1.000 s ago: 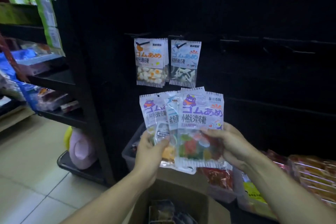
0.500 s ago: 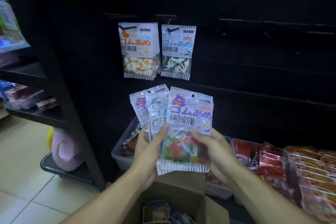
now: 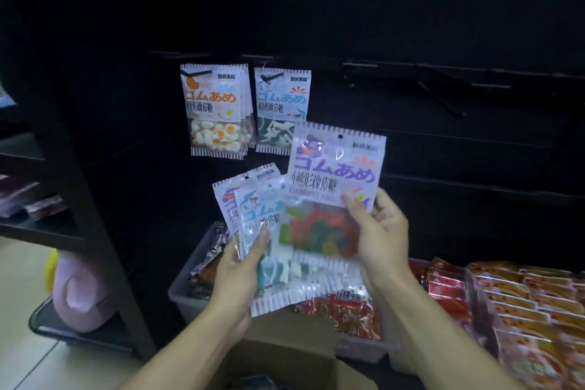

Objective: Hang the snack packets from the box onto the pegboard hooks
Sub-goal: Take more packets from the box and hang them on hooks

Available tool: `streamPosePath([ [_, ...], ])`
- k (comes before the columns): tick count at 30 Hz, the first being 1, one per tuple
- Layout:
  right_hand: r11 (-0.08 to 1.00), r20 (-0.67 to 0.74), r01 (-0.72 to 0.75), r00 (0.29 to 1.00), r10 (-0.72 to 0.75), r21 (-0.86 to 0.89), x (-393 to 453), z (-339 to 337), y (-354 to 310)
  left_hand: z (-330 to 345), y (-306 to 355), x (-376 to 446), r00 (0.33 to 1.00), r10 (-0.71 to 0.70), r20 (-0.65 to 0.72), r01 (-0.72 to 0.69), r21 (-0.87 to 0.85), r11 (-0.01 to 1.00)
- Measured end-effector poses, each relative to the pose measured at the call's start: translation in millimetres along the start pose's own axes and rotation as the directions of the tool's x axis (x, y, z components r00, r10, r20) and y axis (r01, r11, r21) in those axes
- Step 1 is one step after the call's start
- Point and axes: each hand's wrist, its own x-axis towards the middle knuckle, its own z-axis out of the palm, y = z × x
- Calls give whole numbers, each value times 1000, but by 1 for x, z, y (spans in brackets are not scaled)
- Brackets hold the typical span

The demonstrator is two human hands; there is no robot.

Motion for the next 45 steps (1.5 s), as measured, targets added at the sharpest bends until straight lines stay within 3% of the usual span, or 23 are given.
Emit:
streamPosePath([
  [4,992,-94,122,988,-120,13,28,3,-29,-9,-17,12,998,-8,-70,15,95,995],
  [9,995,-194,95,977,-92,9,62,12,-41,9,-6,-10,999,39,-21,-37,75,997],
  [18,995,-172,59,982,-72,-81,81,18,-29,11,6,-19,998,64,23,-66,92,994],
  [23,995,-215,83,972,-91,-46,83,21,-24,4,5,-15,998,64,18,-66,81,995],
  [28,994,-236,88,966,-101,-66,85,19,-17,6,2,-9,997,52,-51,-44,146,988],
  [35,991,-305,-44,952,3,-127,151,29,-18,6,-2,-5,999,40,-7,-39,162,986],
  [39,976,-247,-186,957,154,-111,187,30,-20,10,-10,-3,999,54,-10,-51,169,984],
  [45,957,-275,-204,951,144,-204,200,21,-7,7,-12,4,993,107,51,-115,190,975],
])
